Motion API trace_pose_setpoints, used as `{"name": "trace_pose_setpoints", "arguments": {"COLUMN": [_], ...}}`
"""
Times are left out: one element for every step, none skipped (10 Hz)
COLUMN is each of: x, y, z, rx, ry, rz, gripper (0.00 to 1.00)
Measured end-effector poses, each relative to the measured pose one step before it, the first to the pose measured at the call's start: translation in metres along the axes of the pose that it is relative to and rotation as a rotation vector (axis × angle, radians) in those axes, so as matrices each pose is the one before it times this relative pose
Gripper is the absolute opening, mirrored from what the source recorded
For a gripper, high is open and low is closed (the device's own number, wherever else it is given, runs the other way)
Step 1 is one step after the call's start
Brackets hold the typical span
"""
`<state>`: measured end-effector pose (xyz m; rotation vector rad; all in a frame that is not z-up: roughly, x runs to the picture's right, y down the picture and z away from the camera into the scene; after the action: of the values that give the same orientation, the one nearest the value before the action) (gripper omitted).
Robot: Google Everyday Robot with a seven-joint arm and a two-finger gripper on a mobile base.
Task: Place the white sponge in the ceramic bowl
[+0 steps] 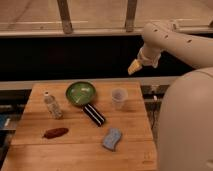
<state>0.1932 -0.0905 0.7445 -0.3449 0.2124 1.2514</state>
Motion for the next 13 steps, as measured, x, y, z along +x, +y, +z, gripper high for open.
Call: {"name": "trace_pose_setpoints", "arguments": {"x": [0.00837,0.01137,0.01853,0.01715,0.01171,0.02017,0.01420,0.00820,0.00556,0.00224,-0.00009,-0.00115,-0.00004], "y": [0.00852,0.00962,0.01490,0.01389,0.00888,0.01562,0.01256,0.01221,0.01212,-0.00174,-0.00009,0.00229,-0.00064], "z": [0.00001,0.00089,0.00453,0.00323,0.00209,0.00456,0.00443,0.00355,0.00315,0.00000,-0.00011,0.00032,0.00006], "rx": [-0.00726,-0.00555,-0.00946,-0.01308,-0.00983,-0.02170,-0.01274,-0.01038,-0.01077,0.00376,0.00023,-0.00291,0.00111], "ry": [0.00045,0.00676,0.02198,0.01401,0.00693,0.01316,0.01665,0.01456,0.01177,0.00165,-0.00021,0.00036,0.00011], "rz": [-0.01348,-0.01645,-0.01849,-0.00940,-0.00430,-0.00061,-0.00259,-0.01434,-0.01375,-0.00020,-0.00007,-0.00217,-0.00071], "gripper": [0.80,0.80,0.80,0.80,0.80,0.80,0.80,0.80,0.80,0.80,0.80,0.80,0.80]}}
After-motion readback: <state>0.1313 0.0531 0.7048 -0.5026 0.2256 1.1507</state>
